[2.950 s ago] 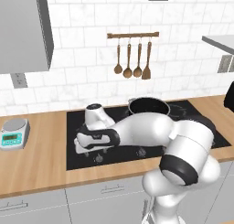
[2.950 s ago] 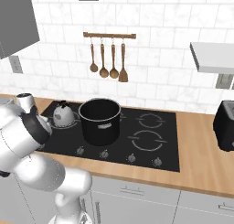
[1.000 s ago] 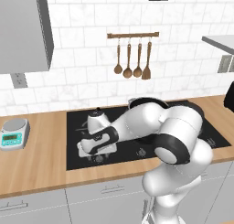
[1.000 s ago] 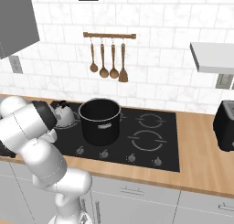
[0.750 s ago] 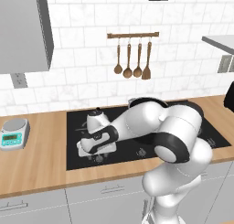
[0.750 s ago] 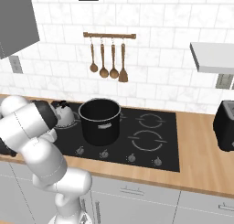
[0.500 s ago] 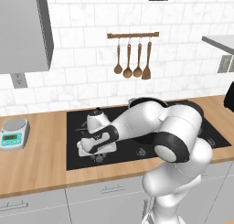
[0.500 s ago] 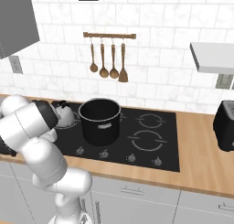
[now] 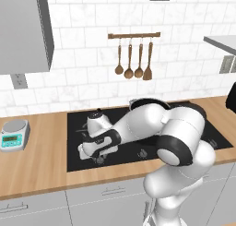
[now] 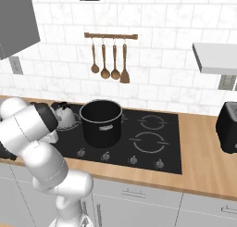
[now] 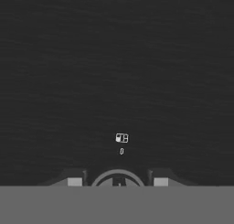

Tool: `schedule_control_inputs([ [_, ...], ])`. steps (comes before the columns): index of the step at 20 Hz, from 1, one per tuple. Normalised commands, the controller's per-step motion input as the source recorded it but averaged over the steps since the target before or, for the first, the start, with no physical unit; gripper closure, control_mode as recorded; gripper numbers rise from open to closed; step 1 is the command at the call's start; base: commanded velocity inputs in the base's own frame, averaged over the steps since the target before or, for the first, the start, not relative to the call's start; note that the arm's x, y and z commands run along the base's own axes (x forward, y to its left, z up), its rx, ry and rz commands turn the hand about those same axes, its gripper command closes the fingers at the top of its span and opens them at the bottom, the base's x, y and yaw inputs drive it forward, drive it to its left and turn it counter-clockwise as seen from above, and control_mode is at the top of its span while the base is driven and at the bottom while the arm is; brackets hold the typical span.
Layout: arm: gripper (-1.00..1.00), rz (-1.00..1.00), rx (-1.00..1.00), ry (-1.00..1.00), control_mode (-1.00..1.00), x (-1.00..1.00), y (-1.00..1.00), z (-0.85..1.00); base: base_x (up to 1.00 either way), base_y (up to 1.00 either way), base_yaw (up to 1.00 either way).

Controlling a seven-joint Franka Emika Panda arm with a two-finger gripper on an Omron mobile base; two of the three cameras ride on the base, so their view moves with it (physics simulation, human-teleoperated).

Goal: Pick the kettle from the counter and place it on a stove burner. Then turn the burner on.

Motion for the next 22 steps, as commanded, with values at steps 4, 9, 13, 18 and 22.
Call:
schedule_control_inputs([
  [4,1.00,0.37,-0.18,-0.11,-1.00,-0.30,0.19,0.11,0.00,0.00,0.00],
  [9,1.00,0.42,-0.18,-0.07,-1.00,-0.13,0.31,0.11,0.00,0.00,0.00],
  [13,1.00,0.45,-0.17,-0.08,-1.00,-0.08,0.27,0.00,0.00,0.00,0.00],
  [18,1.00,0.45,-0.14,-0.18,-1.00,-0.01,0.16,0.11,0.00,0.00,0.00],
  [22,1.00,0.43,-0.15,-0.25,-1.00,-0.03,0.13,0.10,0.00,0.00,0.00],
])
